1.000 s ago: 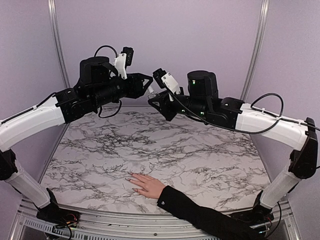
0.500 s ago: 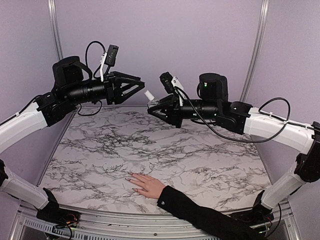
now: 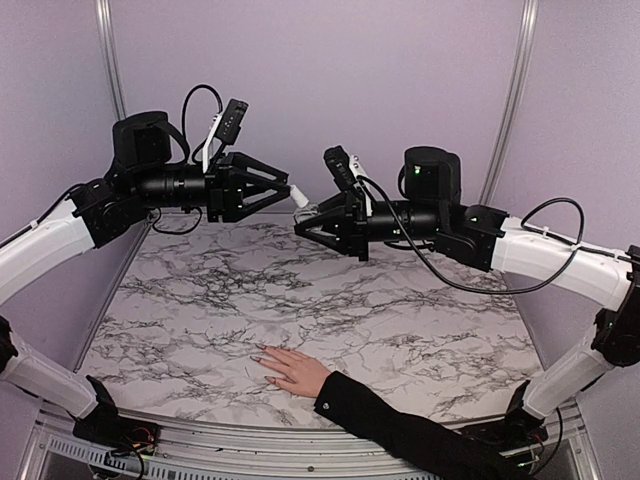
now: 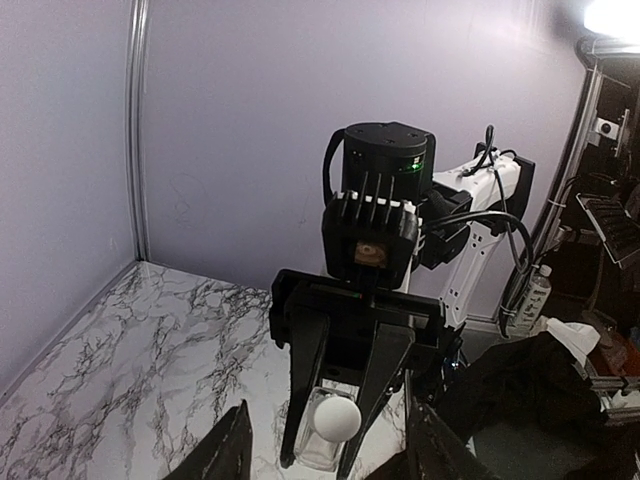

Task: Paint the nails
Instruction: Unscrew the nail polish bottle.

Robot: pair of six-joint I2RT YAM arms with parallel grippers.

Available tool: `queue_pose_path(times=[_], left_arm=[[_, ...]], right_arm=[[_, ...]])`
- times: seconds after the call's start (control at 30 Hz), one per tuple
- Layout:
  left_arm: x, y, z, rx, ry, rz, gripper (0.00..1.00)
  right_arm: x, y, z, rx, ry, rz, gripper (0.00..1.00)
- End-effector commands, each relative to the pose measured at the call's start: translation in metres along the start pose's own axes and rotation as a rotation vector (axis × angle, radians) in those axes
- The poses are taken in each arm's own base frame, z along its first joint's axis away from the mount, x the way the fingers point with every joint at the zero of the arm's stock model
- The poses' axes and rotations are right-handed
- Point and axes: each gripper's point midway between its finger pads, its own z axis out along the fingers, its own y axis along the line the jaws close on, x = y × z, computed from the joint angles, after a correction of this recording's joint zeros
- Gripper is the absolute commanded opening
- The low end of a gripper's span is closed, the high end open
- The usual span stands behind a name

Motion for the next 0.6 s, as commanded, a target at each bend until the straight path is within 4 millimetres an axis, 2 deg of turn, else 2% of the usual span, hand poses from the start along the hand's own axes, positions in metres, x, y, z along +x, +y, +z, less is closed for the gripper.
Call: queue_pose_path(times=[0.0, 0.1, 0.57], left_arm=[[0.004, -0.004, 0.002, 0.026, 0.050, 0.004, 0.52], [0.007, -0.003, 0.004, 0.031, 0.063, -0.003, 0.50], [0.015, -0.007, 0.018, 0.047, 0.091, 0.010, 0.37]], right_arm=[[-0.020, 0.002, -0.007, 0.003, -0.037, -0.043, 0.00], [-0.013, 0.000, -0.006, 0.003, -0.007, -0.033, 0.00], [-0.012, 0.001, -0.001, -0.017, 0.010, -0.042, 0.00]])
